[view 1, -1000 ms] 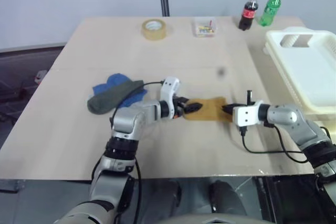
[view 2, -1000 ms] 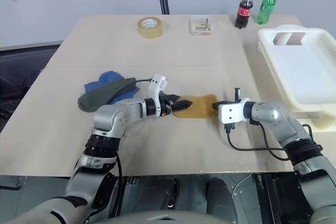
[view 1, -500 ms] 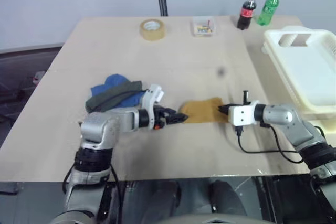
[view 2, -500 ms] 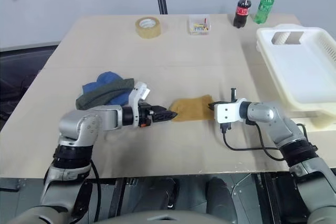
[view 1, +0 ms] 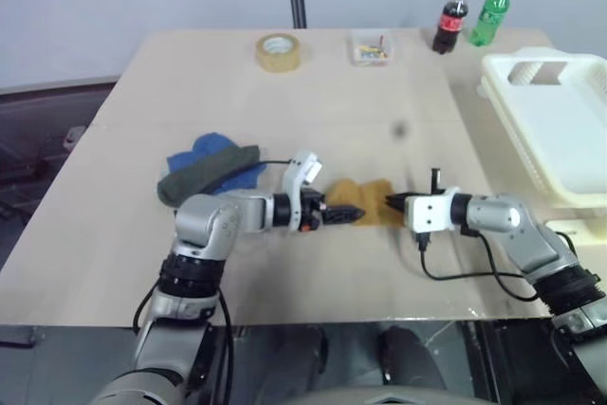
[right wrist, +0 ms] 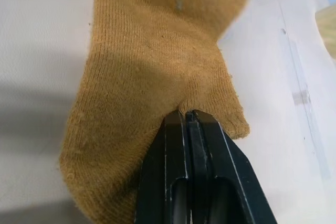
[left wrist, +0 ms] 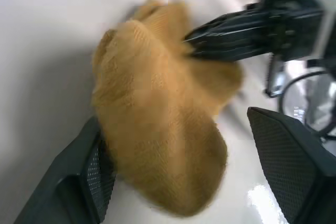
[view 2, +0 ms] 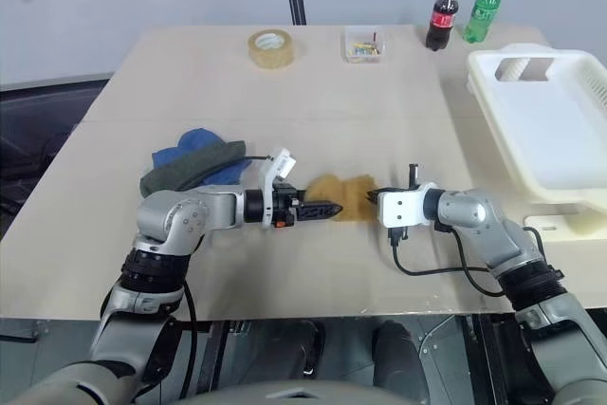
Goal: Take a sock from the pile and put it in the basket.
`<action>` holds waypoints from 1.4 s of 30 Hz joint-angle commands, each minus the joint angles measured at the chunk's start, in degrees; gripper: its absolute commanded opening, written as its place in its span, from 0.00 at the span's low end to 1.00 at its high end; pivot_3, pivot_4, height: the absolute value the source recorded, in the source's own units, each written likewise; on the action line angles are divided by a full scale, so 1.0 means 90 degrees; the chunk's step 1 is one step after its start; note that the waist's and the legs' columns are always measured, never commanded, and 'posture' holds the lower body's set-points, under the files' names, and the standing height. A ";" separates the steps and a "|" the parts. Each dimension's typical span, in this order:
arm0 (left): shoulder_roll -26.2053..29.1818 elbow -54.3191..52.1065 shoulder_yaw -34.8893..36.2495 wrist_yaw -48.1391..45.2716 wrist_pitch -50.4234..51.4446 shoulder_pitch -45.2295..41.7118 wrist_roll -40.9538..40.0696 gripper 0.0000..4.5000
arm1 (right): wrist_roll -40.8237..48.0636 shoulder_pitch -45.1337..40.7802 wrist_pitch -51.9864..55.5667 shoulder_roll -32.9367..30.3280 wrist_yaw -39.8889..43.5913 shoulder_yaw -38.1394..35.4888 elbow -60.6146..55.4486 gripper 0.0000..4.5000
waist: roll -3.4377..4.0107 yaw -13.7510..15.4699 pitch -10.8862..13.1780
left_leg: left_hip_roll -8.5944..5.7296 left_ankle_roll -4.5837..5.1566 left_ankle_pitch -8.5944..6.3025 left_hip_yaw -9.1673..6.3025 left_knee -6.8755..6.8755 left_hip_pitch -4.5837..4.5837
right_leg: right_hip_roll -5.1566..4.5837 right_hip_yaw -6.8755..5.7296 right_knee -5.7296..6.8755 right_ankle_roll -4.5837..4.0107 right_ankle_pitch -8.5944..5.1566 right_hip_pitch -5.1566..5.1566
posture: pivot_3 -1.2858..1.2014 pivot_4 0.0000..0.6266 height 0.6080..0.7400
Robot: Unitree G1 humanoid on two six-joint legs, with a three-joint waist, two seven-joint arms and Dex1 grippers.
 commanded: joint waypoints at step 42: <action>-0.0677 0.1640 -0.1737 -0.1120 -0.5520 -0.0208 0.2684 0.88 | 0.2929 0.0870 0.7915 0.1456 -0.1229 -0.2004 -0.4411 0.97 | 0.0006 0.0010 -0.0025 | 0.0008 0.0029 -0.0015 -0.0004 0.0017 -0.0018 | -0.0001 -0.0003 0.0006 0.0002 0.0001 -0.0013 | 0.52 0.24 1.00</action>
